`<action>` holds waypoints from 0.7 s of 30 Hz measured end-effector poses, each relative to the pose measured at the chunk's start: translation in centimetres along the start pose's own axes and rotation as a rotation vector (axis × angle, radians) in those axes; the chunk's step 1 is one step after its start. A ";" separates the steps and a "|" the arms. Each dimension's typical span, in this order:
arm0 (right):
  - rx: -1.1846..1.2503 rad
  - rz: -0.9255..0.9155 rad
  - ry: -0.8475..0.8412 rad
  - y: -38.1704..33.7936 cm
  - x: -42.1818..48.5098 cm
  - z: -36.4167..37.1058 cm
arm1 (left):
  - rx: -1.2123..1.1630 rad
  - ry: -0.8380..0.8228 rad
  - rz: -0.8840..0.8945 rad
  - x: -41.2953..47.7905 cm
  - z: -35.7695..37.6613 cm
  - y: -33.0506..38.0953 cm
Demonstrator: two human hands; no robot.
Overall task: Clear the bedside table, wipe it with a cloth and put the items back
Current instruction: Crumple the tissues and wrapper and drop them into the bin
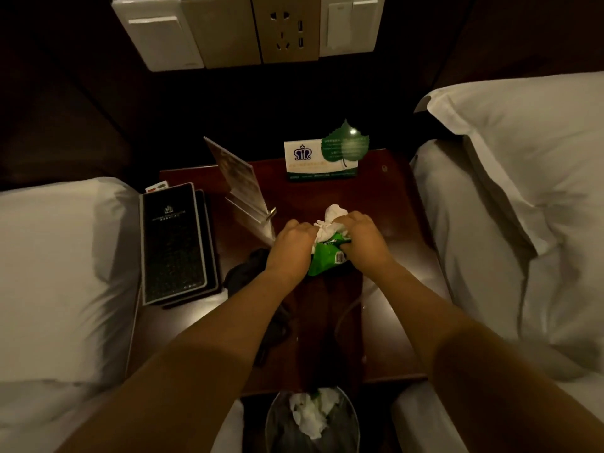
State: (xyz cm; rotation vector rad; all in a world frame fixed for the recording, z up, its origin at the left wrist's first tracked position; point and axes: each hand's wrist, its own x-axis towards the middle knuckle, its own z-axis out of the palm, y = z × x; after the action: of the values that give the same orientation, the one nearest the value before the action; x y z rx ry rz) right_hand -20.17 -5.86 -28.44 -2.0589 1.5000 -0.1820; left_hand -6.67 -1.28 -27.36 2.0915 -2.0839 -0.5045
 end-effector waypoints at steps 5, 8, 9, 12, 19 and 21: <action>0.004 -0.028 -0.029 -2.0 -3.1 -1.9 | -0.031 0.083 -0.037 -3.9 -1.9 1.4; -0.033 -0.101 -0.033 -3.2 -5.3 -2.7 | -0.057 0.120 -0.052 -6.3 -3.0 1.9; -0.037 -0.113 -0.031 -3.6 -6.0 -2.8 | -0.053 0.125 -0.050 -7.1 -3.3 2.1; -0.028 -0.112 -0.017 -4.3 -7.9 -2.7 | -0.034 0.131 -0.048 -9.0 -3.7 2.3; 0.002 -0.072 0.011 -5.9 -14.4 0.3 | -0.014 0.104 -0.032 -15.4 -2.9 1.3; -0.001 -0.074 -0.004 -6.3 -16.5 1.6 | -0.027 0.089 -0.028 -17.9 -2.4 1.0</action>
State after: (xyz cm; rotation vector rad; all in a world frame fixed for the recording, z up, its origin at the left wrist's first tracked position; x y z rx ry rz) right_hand -20.18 10.94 -22.80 -2.1152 1.4230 -0.2058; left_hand -6.42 16.09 -22.42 2.0907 -1.9911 -0.4324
